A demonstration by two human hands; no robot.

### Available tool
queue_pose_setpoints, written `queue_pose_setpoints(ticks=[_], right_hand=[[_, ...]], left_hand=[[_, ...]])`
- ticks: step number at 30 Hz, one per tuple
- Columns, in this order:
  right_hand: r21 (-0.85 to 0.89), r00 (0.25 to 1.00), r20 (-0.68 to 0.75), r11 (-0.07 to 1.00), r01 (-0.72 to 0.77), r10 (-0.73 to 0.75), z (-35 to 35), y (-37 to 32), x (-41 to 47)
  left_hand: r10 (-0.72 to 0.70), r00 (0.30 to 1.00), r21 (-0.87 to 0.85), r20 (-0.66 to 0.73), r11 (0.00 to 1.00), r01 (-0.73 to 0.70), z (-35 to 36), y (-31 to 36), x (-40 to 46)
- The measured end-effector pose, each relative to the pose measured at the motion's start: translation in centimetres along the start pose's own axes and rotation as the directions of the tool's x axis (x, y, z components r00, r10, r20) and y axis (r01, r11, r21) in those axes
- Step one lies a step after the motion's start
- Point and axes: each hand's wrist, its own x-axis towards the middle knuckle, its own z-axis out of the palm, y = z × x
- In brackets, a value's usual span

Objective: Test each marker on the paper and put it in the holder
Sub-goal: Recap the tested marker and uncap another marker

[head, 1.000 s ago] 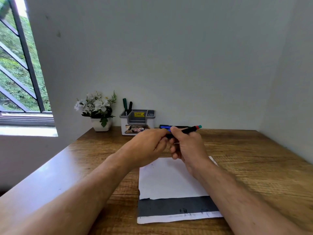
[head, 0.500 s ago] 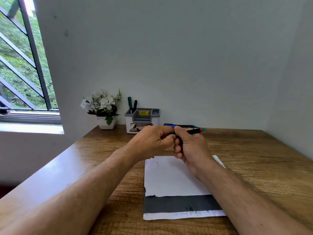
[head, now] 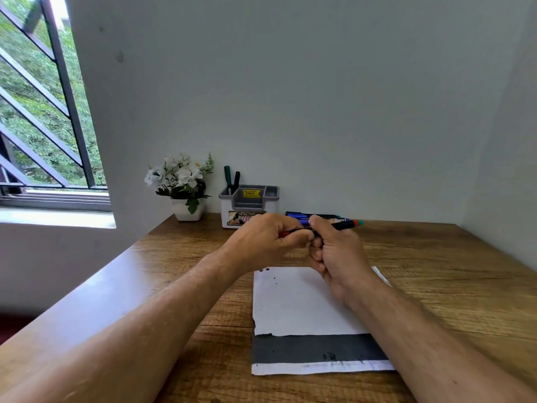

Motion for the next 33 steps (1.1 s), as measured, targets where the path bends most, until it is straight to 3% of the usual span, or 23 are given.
queue_pose_setpoints(ticks=[6, 12, 17, 22, 26, 30, 33], right_hand=[[-0.007, 0.998, 0.035, 0.999, 0.043, -0.043, 0.0, -0.1, -0.2], [-0.08, 0.988, -0.088, 0.99, 0.117, -0.124, 0.1, -0.4, -0.2], [-0.098, 0.966, -0.191, 0.983, 0.156, -0.173, 0.0, -0.7, -0.6], [-0.175, 0.991, -0.073, 0.979, 0.102, -0.117, 0.7, -0.3, -1.6], [-0.301, 0.997, -0.023, 0.952, 0.058, -0.068, 1.5, 0.5, -1.9], [-0.404, 0.998, 0.002, 0.913, 0.051, -0.055, 1.7, 1.2, -1.8], [-0.456, 0.999, -0.007, 0.89, 0.026, -0.032, 1.7, 1.5, -1.6]], left_hand=[[-0.103, 0.993, -0.045, 0.05, 0.993, 0.106, -0.2, 0.0, -0.5], [-0.105, 0.979, -0.11, 0.174, 0.986, 0.125, -1.6, 0.2, -1.3], [-0.23, 0.963, -0.089, 0.141, 0.966, 0.244, -2.1, -1.3, -1.2], [-0.31, 0.944, 0.036, 0.111, 0.951, 0.308, -1.9, -2.3, -1.1], [-0.426, 0.878, 0.092, 0.217, 0.905, 0.416, -2.2, -2.3, -0.8], [-0.502, 0.743, 0.115, 0.443, 0.853, 0.508, -2.8, -2.4, -0.9], [-0.494, 0.723, 0.108, 0.483, 0.853, 0.51, -3.1, -2.4, -0.9]])
